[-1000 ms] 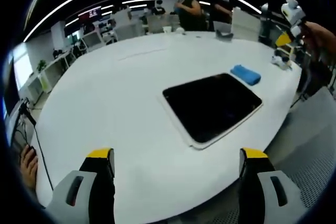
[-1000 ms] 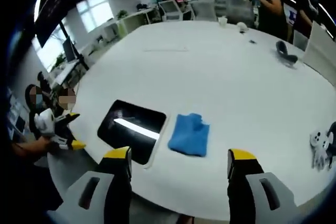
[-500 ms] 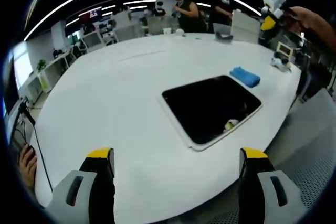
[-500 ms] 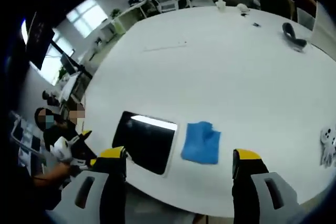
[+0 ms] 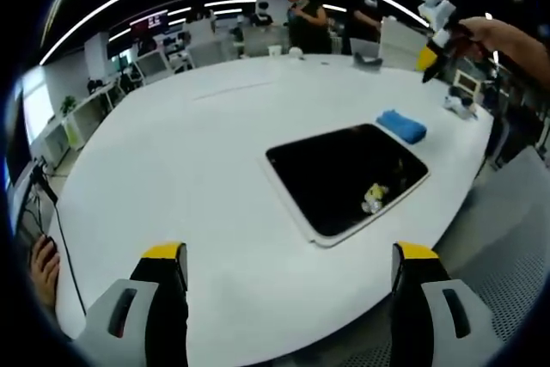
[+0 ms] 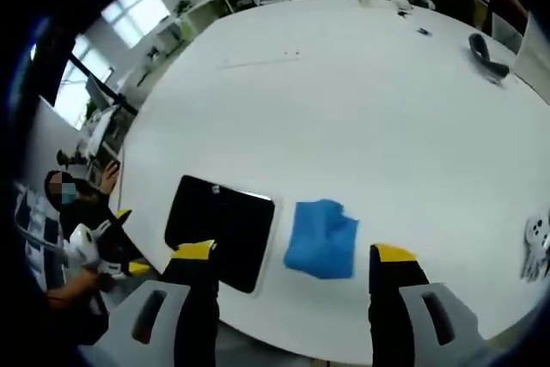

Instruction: Wipe the mirror surface with the cleaning cloth until all visible marks leave the cleaned area.

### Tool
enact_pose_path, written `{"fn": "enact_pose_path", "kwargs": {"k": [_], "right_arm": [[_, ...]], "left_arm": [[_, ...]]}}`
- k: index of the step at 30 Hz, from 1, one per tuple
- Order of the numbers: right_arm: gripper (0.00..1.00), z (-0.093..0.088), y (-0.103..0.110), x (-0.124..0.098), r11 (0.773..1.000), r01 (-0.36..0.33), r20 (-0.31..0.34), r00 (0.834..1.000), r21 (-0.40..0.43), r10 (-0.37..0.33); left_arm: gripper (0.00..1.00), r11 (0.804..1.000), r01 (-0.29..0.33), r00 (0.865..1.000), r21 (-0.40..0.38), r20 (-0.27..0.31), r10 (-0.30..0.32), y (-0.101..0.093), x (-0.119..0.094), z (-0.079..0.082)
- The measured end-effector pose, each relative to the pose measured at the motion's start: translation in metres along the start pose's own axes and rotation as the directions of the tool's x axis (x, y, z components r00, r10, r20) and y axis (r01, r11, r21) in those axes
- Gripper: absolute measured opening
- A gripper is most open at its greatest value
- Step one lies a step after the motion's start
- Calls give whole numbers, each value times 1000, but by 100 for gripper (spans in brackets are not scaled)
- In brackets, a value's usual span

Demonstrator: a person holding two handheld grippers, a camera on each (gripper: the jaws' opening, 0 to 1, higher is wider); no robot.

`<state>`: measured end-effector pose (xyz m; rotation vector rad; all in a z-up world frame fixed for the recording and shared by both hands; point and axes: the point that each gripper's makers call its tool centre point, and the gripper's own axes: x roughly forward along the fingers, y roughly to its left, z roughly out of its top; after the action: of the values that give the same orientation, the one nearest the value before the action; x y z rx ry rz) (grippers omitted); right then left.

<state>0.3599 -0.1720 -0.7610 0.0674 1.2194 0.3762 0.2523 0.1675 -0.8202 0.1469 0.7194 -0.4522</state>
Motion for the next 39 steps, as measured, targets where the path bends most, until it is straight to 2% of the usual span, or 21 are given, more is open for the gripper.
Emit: {"fn": "enact_pose_path", "kwargs": {"k": [9, 14, 18, 20, 22, 25, 31, 33, 37, 39], "right_arm": [[58, -14, -6, 33, 1000, 25, -28, 999, -2, -25], [54, -24, -4, 54, 999, 8, -52, 999, -37, -10], [49, -24, -2, 64, 998, 8, -41, 999, -64, -11], [44, -26, -2, 68, 998, 9, -55, 998, -63, -13], [44, -26, -1, 72, 998, 4, -55, 998, -58, -7], [41, -26, -4, 77, 998, 24, -50, 998, -64, -27], [26, -26, -18, 85, 995, 85, -48, 995, -50, -87], [26, -24, -23, 88, 993, 102, -27, 994, -65, -104], [26, -26, -27, 92, 992, 105, -38, 993, -63, -108], [26, -25, -33, 91, 990, 131, -25, 991, -61, -132]], "left_arm": [[99, 1000, 3, 1000, -2, -5, -3, -1, 0, -1], [99, 1000, 2, 1000, -3, -7, -2, 0, 0, -1], [99, 1000, 2, 1000, -5, -7, -2, 0, 0, -1], [99, 1000, 2, 1000, -4, -8, -2, 0, 0, -2], [99, 1000, 4, 1000, -1, -11, -4, 0, 0, -2], [99, 1000, 6, 1000, 0, -12, -6, -1, 0, -2], [99, 1000, 13, 1000, 2, -16, -13, -2, 1, -3], [99, 1000, 15, 1000, 4, -17, -15, -2, 1, -4], [99, 1000, 17, 1000, 3, -17, -17, -2, 1, -4], [99, 1000, 18, 1000, 3, -16, -18, -2, 1, -3]]}}
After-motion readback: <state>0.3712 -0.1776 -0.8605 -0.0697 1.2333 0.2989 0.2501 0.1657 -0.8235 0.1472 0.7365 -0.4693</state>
